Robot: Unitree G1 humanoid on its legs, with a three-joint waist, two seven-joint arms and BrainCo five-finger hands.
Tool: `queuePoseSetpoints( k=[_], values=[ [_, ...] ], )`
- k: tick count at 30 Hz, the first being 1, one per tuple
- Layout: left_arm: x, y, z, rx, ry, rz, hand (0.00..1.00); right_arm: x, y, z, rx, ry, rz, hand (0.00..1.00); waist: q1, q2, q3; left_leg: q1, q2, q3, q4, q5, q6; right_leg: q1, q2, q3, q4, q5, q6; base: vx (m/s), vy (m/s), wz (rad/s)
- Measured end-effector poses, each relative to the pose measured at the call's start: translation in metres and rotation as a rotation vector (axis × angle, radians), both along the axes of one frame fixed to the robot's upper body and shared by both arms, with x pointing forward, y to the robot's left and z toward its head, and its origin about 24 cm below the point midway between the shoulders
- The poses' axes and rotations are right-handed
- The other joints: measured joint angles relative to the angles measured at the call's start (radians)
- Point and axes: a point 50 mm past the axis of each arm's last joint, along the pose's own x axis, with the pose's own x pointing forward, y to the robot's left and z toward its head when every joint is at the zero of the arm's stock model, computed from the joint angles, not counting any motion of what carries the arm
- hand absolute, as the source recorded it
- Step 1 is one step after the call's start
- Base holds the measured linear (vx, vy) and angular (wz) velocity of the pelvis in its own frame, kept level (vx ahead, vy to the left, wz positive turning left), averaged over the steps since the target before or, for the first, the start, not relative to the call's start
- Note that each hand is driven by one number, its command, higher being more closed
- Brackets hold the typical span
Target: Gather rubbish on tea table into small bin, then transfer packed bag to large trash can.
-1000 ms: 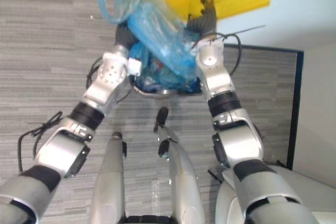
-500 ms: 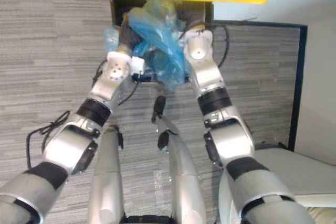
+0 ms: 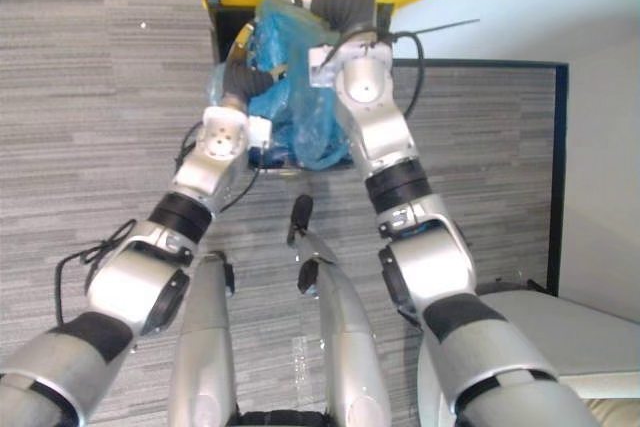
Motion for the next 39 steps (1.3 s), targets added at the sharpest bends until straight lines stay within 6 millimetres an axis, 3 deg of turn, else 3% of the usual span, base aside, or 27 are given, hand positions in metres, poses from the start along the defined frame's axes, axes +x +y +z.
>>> queuePoseSetpoints(
  k=[6, 16, 20, 23, 25, 26, 28, 29, 31, 32, 35, 36, 38, 39],
  values=[
    [-0.002, -0.007, -0.001, 0.111, -0.031, -0.009, 0.0, 0.0, 0.006, -0.004, -0.012, 0.007, 0.007, 0.0, -0.002, 0.002, -0.001, 0.067, 0.001, 0.012, -0.05, 0.006, -0.004, 0.05, 0.003, 0.004, -0.021, -0.006, -0.008, 0.0, 0.0, 0.0],
    [-0.007, -0.014, 0.005, 0.148, -0.078, -0.037, 0.0, 0.004, 0.004, -0.029, -0.034, 0.069, 0.002, 0.0, 0.009, 0.006, -0.004, 0.147, 0.002, 0.034, -0.098, 0.015, -0.009, 0.111, 0.004, 0.014, -0.036, -0.014, -0.01, -0.02, -0.012, 0.01],
    [-0.012, -0.016, -0.001, 0.153, -0.086, -0.057, 0.0, 0.006, -0.001, -0.05, -0.058, 0.115, -0.022, 0.0, 0.014, 0.017, -0.025, 0.156, 0.001, 0.022, -0.126, 0.027, -0.018, 0.122, 0.003, 0.0, -0.05, -0.018, -0.015, -0.02, -0.037, 0.11],
    [-0.023, -0.009, -0.02, 0.11, -0.083, -0.072, 0.0, 0.007, -0.009, -0.076, -0.07, 0.18, -0.048, 0.0, 0.019, 0.028, -0.039, 0.162, -0.007, 0.008, -0.149, 0.041, -0.024, 0.126, -0.007, -0.017, -0.046, -0.028, -0.021, 0.0, -0.037, 0.17],
    [-0.034, 0.012, -0.058, -0.01, 0.007, -0.042, 0.0, 0.006, -0.019, -0.107, -0.092, 0.258, -0.078, 0.0, 0.04, 0.028, -0.04, 0.203, -0.007, 0.007, -0.166, 0.045, -0.03, 0.152, -0.009, -0.02, -0.029, -0.043, -0.025, -0.01, -0.031, 0.08],
    [-0.036, 0.016, -0.065, -0.028, 0.026, -0.032, 0.0, 0.006, -0.021, -0.113, -0.092, 0.272, -0.082, 0.0, 0.044, 0.028, -0.04, 0.211, -0.007, 0.008, -0.17, 0.046, -0.031, 0.158, -0.009, -0.02, -0.027, -0.046, -0.025, -0.02, -0.028, 0.07],
    [-0.055, 0.052, -0.119, -0.159, 0.178, 0.054, 0.0, 0.0, -0.033, -0.153, -0.12, 0.376, -0.115, 0.0, 0.069, 0.028, -0.042, 0.264, -0.011, 0.007, -0.185, 0.047, -0.034, 0.197, -0.011, -0.022, -0.01, -0.069, -0.023, -0.04, -0.021, 0.09],
    [-0.06, 0.061, -0.131, -0.182, 0.212, 0.08, 0.0, -0.002, -0.035, -0.161, -0.128, 0.396, -0.122, 0.0, 0.075, 0.028, -0.042, 0.275, -0.012, 0.007, -0.187, 0.048, -0.035, 0.205, -0.011, -0.022, -0.007, -0.071, -0.025, -0.07, -0.025, 0.06],
    [-0.09, 0.099, -0.183, -0.241, 0.365, 0.203, 0.0, -0.013, -0.046, -0.196, -0.143, 0.486, -0.139, 0.0, 0.109, 0.031, -0.044, 0.317, -0.015, 0.011, -0.195, 0.048, -0.034, 0.235, -0.012, -0.017, 0.004, -0.081, -0.017, -0.06, -0.019, 0.0],
    [-0.096, 0.105, -0.192, -0.242, 0.392, 0.226, 0.0, -0.015, -0.047, -0.202, -0.152, 0.504, -0.141, 0.0, 0.114, 0.031, -0.044, 0.325, -0.016, 0.011, -0.196, 0.048, -0.035, 0.241, -0.013, -0.016, 0.004, -0.084, -0.013, -0.08, -0.007, -0.02],
    [-0.145, 0.144, -0.251, -0.244, 0.604, 0.377, 0.0, -0.035, -0.046, -0.248, -0.176, 0.626, -0.13, 0.0, 0.134, 0.031, -0.046, 0.403, -0.02, 0.041, -0.202, 0.046, -0.031, 0.302, -0.011, 0.012, 0.002, -0.086, -0.001, -0.1, 0.008, -0.16],
    [-0.152, 0.148, -0.259, -0.241, 0.637, 0.392, 0.0, -0.038, -0.044, -0.254, -0.167, 0.644, -0.123, 0.0, 0.135, 0.031, -0.046, 0.415, -0.02, 0.047, -0.202, 0.045, -0.028, 0.311, -0.01, 0.017, -0.001, -0.083, 0.005, -0.16, 0.044, -0.27],
    [-0.18, 0.157, -0.291, -0.234, 0.788, 0.452, 0.0, -0.061, -0.041, -0.292, -0.147, 0.759, -0.102, 0.0, 0.126, 0.034, -0.065, 0.447, -0.019, 0.066, -0.198, 0.044, -0.014, 0.351, -0.008, 0.029, -0.045, -0.071, 0.079, -0.2, 0.059, -0.26],
    [-0.185, 0.156, -0.298, -0.231, 0.821, 0.454, 0.0, -0.069, -0.041, -0.302, -0.157, 0.789, -0.1, 0.0, 0.125, 0.034, -0.076, 0.451, -0.019, 0.071, -0.204, 0.051, -0.007, 0.359, -0.009, 0.026, -0.065, -0.084, 0.107, -0.18, 0.052, -0.38]
  ],
)
